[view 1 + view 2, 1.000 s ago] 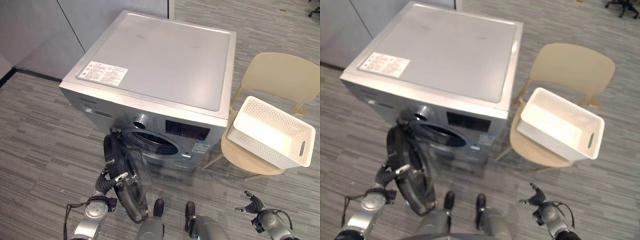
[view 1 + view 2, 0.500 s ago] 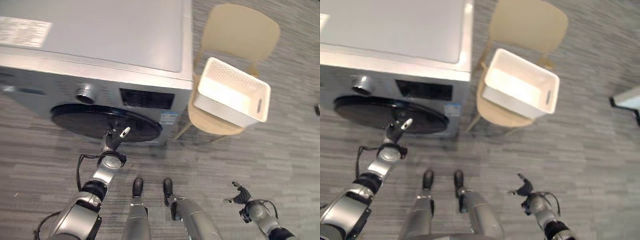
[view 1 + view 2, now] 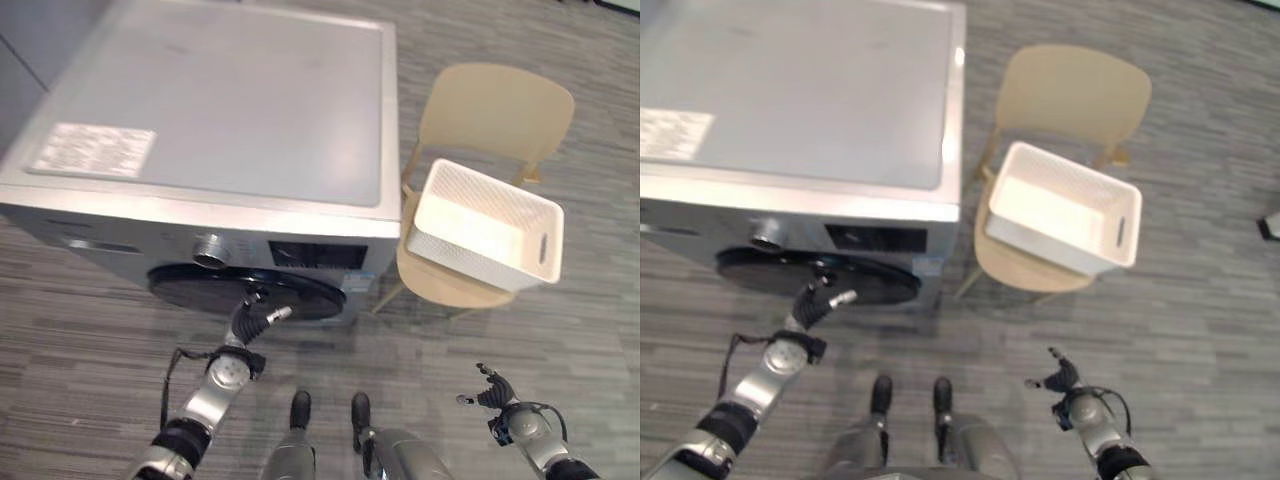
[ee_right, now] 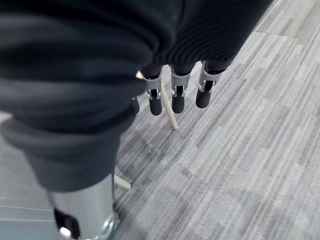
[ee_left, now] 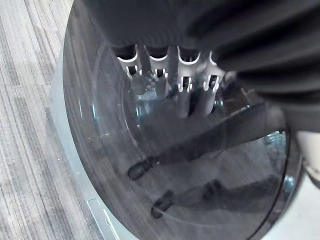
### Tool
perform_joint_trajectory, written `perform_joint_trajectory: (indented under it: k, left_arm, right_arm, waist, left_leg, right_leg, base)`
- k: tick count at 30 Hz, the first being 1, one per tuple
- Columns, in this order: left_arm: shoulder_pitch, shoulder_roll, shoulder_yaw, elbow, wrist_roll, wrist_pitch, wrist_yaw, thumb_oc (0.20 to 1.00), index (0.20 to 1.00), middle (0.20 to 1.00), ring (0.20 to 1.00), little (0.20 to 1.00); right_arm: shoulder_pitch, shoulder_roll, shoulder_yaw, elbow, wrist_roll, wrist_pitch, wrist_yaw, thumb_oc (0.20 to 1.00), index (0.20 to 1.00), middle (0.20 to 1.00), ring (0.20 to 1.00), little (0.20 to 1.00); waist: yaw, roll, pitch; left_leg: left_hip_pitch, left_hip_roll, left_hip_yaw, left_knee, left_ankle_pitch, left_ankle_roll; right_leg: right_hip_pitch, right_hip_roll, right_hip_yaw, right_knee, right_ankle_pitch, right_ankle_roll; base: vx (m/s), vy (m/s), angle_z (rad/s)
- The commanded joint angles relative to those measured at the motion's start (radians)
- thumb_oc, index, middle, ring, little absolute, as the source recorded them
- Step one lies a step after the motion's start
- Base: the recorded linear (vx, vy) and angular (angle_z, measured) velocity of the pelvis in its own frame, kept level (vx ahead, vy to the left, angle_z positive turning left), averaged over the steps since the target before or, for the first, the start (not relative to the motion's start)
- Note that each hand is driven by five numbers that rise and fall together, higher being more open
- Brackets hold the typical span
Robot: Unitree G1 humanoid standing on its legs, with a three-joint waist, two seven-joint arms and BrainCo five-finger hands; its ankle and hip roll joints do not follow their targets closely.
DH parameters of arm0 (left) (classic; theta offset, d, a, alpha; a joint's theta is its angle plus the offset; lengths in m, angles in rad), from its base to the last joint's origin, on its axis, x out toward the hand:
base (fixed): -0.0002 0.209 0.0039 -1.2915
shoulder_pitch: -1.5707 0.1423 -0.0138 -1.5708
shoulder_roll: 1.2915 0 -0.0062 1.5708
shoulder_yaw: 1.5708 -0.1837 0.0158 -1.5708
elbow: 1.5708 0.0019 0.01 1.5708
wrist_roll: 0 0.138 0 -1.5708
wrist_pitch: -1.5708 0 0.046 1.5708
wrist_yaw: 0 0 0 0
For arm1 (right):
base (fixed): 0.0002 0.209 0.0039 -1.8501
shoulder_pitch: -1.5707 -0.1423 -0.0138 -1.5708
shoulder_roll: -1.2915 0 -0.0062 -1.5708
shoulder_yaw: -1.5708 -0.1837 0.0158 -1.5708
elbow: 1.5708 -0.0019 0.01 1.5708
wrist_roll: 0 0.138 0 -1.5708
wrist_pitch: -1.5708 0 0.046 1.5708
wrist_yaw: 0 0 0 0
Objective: Grab the laundry basket,head to the washer,open it,put in the laundry and shut it.
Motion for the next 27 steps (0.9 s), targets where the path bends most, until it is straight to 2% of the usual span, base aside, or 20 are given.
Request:
perform_joint_trajectory:
  k: [1,4,7,13,27]
  left_arm:
    - [0.083,-0.011,0.092,0.056,0.02,-0.03,-0.067,1.0,1.0,1.0,1.0,1.0]
    - [0.139,-0.034,0.129,0.111,-0.007,-0.02,-0.085,1.0,1.0,1.0,1.0,1.0]
    - [0.221,-0.062,0.181,0.251,0.01,0.0,-0.09,1.0,1.0,1.0,1.0,1.0]
    - [0.223,-0.095,0.205,0.418,0.03,0.014,-0.083,1.0,1.0,1.0,1.0,1.0]
    - [0.189,-0.108,0.192,0.444,0.042,0.014,-0.063,1.0,1.0,1.0,1.0,1.0]
  right_arm:
    - [0.062,-0.041,-0.051,0.007,-0.041,0.008,-0.019,1.0,1.0,1.0,1.0,1.0]
    - [0.062,-0.035,-0.075,0.024,-0.033,0.014,-0.019,1.0,1.0,1.0,1.0,1.0]
    - [0.069,-0.029,-0.113,0.039,-0.019,0.017,-0.021,1.0,1.0,1.0,1.0,1.0]
    - [0.071,-0.019,-0.125,0.091,0.002,0.016,-0.016,1.0,1.0,1.0,1.0,1.0]
    - [0.051,0.002,-0.13,0.165,0.05,0.021,-0.019,1.0,1.0,1.0,1.0,1.0]
  waist:
    - [0.006,-0.024,-0.071]
    - [0.012,-0.01,-0.081]
    - [0.021,0.01,-0.1]
    - [0.02,0.024,-0.126]
    - [0.007,0.031,-0.136]
  left_leg:
    - [-0.014,-0.04,0.035,0.047,-0.05,0.049]
    - [0.018,-0.043,0.037,0.032,-0.051,0.051]
    - [0.069,-0.049,0.038,0.017,-0.059,0.056]
    - [0.126,-0.053,0.043,-0.001,-0.069,0.058]
    - [0.165,-0.05,0.049,-0.03,-0.071,0.062]
  right_leg:
    - [0.098,-0.022,0.004,-0.153,0.064,0.085]
    - [0.123,-0.028,-0.002,-0.155,0.058,0.086]
    - [0.164,-0.034,-0.004,-0.155,0.047,0.088]
    - [0.209,-0.037,-0.006,-0.158,0.032,0.088]
    - [0.226,-0.035,-0.002,-0.164,0.029,0.087]
  base:
    - [0.1,0.029,0.09]
    - [0.08,0.03,0.12]
    - [0.06,0.028,0.07]
    - [0.04,0.017,0.03]
    - [0.01,-0.008,-0.07]
